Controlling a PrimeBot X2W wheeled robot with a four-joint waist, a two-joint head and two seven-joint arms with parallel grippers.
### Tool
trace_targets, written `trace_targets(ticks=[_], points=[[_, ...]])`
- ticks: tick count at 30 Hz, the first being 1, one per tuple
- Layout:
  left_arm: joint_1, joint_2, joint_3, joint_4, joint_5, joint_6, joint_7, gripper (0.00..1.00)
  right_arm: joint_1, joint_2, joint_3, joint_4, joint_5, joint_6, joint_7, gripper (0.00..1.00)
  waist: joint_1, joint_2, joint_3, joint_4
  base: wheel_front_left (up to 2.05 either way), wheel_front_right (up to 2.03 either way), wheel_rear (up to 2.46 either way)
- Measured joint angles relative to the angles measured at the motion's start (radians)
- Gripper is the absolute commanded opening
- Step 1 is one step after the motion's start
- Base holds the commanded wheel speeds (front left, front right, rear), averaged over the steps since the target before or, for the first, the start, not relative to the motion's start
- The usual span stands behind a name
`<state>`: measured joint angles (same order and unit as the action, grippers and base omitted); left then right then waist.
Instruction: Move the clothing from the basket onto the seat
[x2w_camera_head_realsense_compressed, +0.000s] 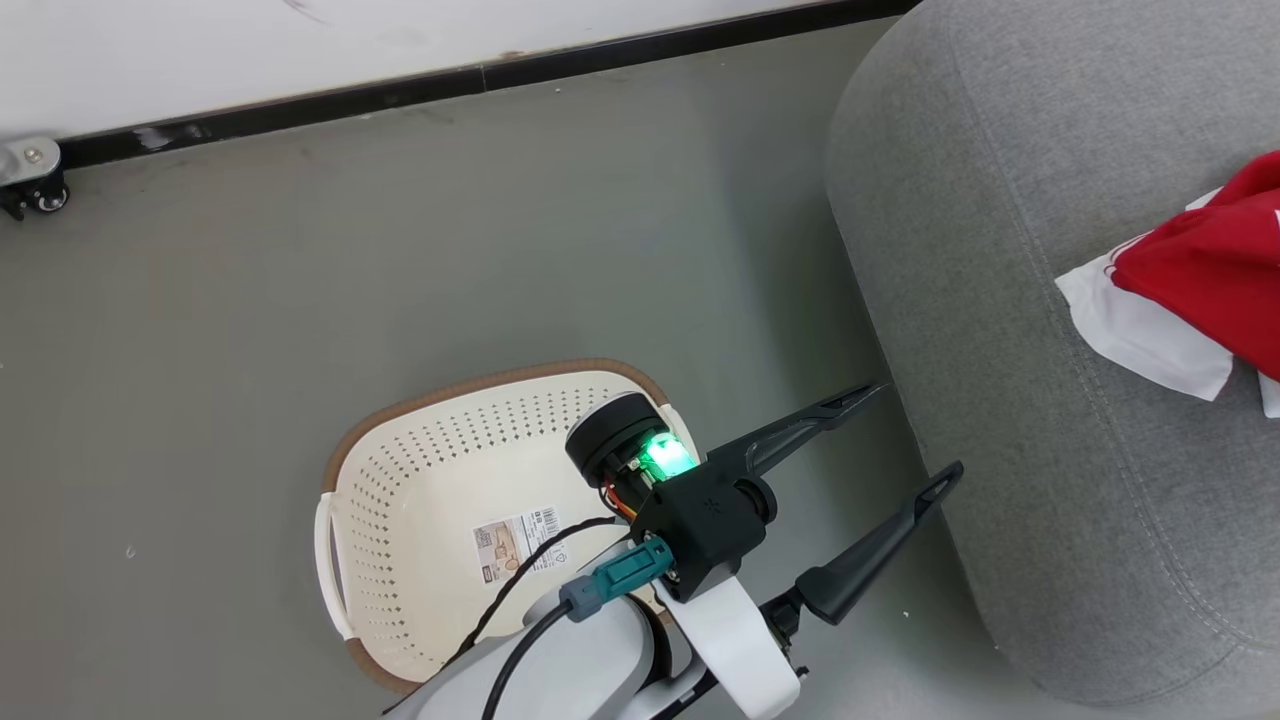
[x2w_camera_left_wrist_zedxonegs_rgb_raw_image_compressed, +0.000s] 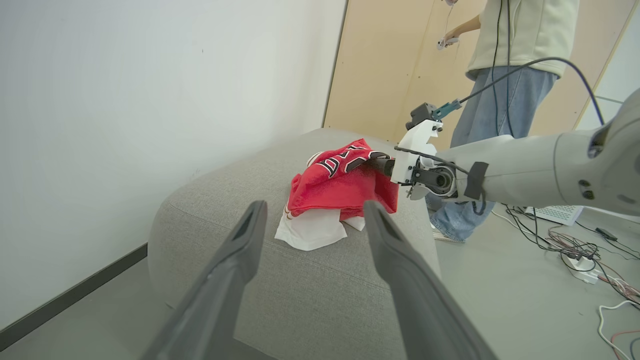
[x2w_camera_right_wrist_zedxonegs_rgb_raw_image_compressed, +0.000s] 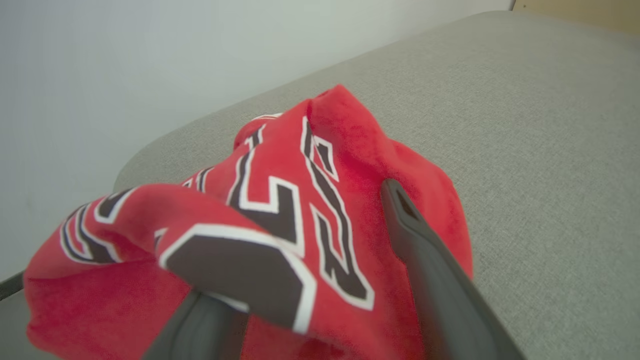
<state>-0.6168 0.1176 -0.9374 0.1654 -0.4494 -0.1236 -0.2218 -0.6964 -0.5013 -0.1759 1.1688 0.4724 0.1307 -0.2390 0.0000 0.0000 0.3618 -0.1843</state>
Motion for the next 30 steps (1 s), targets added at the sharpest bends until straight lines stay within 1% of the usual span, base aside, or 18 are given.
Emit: trace_targets(ticks=[6,16,24,30], points=[[0.001,-0.001,-0.002,0.01,-0.015,0.0,-0.007,1.0,0.038,0.03,0.025,-0.017,0.029,0.0,0.002,1.0,0.0,0.0,-0.014,-0.021,0.0,0.0,0.0],[0.001,-0.002,-0.003,0.027,-0.031,0.0,-0.017,1.0,0.1,0.034,0.089,-0.095,0.05,0.0,0.021,1.0,0.0,0.0,-0.039,-0.065,0.0,0.0,0.0],[0.003,0.001,0.009,0.035,-0.041,0.0,-0.021,1.0,0.155,0.034,0.145,-0.171,0.077,0.0,0.075,1.0,0.0,0.0,-0.068,-0.101,0.0,0.0,0.0],[0.02,0.002,0.018,0.043,-0.042,0.0,-0.025,1.0,0.192,0.033,0.195,-0.248,0.115,0.0,0.147,1.0,0.0,0.0,-0.095,-0.125,0.0,0.0,0.0]])
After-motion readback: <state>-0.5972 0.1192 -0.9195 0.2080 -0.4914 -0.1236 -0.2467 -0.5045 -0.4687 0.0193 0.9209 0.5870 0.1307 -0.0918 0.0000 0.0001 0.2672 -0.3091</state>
